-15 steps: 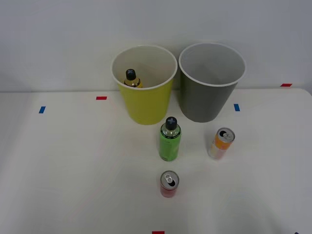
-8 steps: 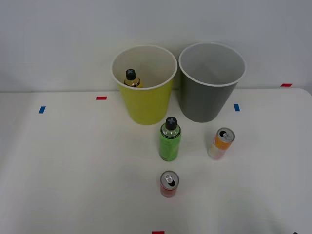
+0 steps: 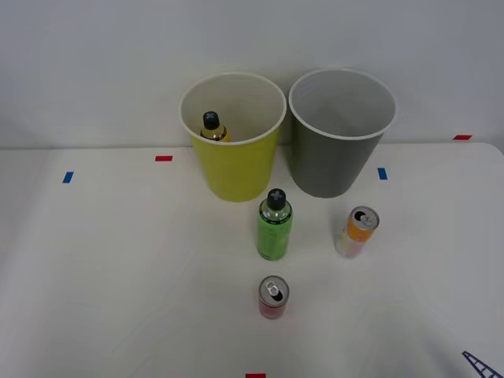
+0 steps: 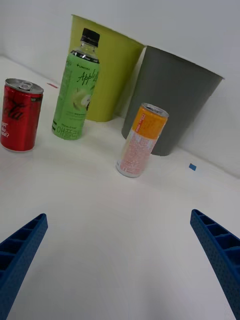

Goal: Put cans in the gray bin, plastic bottles in the light green bin

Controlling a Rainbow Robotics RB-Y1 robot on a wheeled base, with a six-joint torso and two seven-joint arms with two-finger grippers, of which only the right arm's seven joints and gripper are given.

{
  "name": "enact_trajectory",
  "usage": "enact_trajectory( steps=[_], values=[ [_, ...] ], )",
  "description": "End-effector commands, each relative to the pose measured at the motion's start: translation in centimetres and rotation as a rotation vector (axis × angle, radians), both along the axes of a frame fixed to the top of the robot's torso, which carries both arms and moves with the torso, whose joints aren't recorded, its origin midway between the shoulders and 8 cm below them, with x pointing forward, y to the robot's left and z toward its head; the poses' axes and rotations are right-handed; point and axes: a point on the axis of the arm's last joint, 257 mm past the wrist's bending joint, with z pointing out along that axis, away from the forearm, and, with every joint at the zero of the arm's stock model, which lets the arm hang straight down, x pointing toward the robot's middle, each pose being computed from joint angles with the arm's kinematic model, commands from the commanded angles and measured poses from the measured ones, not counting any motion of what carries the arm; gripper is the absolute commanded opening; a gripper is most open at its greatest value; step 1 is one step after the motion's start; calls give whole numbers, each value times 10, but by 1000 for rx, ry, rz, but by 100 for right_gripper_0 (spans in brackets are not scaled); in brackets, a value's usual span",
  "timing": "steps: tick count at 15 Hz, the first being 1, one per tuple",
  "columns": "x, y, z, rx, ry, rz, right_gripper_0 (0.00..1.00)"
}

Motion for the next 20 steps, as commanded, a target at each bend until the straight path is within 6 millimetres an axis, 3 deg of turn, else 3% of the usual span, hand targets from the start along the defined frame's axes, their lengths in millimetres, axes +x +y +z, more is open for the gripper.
enact_trajectory(
  steps=[1,6,10,15,20],
  values=[
    [12,-2,-3,-33,-1,-3,100],
    [29,21,-1,-1,-31,16,100],
    [66,42,-4,63,-18,2,100],
    [113,42,-8,80,-4,-98,100],
    [139,44,-11,209,52,-163,100]
  ],
)
